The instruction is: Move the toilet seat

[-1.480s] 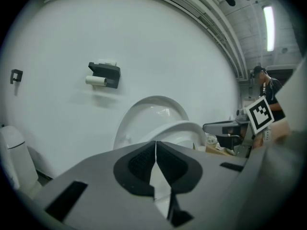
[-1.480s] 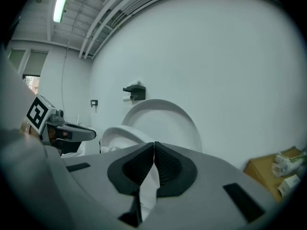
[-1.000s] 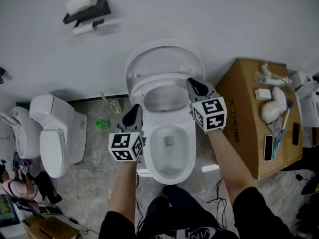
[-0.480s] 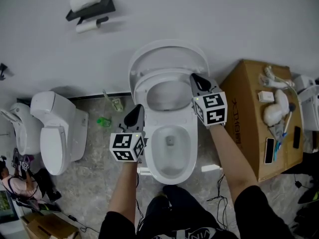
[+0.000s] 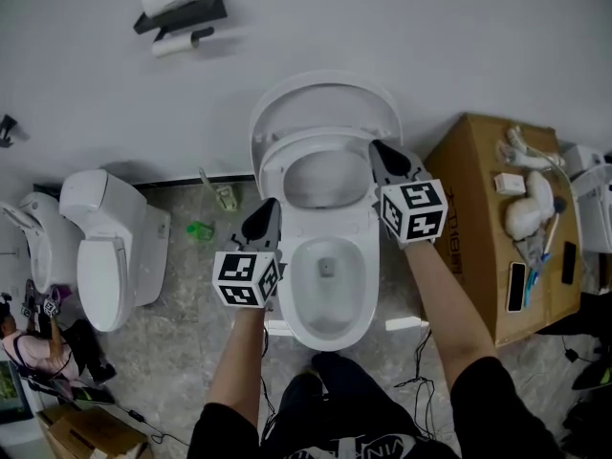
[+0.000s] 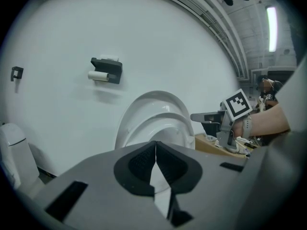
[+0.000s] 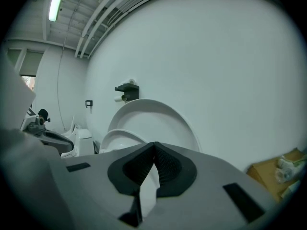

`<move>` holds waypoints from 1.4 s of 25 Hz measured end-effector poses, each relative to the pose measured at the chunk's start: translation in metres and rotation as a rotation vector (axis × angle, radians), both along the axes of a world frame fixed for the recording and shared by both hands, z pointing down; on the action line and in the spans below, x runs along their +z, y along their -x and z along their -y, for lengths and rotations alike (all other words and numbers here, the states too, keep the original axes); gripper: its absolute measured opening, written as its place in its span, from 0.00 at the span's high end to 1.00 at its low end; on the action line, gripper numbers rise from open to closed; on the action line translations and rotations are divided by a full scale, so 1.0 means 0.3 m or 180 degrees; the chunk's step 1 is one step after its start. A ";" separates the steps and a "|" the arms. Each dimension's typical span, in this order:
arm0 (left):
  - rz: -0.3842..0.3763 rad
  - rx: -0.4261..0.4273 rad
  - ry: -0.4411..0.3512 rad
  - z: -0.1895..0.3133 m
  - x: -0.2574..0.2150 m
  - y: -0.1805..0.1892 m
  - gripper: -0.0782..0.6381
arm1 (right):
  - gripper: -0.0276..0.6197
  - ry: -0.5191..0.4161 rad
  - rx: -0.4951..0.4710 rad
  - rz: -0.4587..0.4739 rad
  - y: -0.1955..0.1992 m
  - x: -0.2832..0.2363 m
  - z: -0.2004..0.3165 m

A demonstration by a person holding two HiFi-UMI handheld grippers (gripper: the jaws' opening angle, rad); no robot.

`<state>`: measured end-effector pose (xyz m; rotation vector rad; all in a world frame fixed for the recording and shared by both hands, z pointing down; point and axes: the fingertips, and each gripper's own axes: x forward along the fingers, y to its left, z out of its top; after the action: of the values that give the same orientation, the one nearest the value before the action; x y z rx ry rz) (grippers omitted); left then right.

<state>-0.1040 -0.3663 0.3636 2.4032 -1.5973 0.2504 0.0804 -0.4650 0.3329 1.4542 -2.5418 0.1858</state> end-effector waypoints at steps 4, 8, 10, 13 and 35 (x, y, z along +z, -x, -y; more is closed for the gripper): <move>-0.0014 -0.0015 -0.0035 -0.024 -0.032 0.018 0.88 | 0.94 -0.0001 -0.0037 0.0002 -0.002 -0.025 -0.061; -0.0038 0.0010 -0.0092 -0.063 -0.069 0.013 0.88 | 0.94 -0.0013 -0.0105 0.0031 -0.007 -0.050 -0.151; -0.0034 0.0031 -0.0114 -0.091 -0.081 0.012 0.88 | 0.94 -0.0012 -0.0134 0.0048 -0.009 -0.056 -0.203; -0.0036 0.0052 -0.0131 -0.141 -0.095 0.015 0.88 | 0.94 -0.0009 -0.0174 0.0062 -0.005 -0.065 -0.286; -0.0036 0.0330 -0.0241 -0.691 -0.215 0.027 0.88 | 0.94 -0.0127 -0.0377 0.0079 0.064 -0.149 -0.981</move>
<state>-0.1120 -0.1590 0.2992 2.5436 -1.5054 0.1978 0.0613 -0.1706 0.2883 1.3174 -2.6563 0.1360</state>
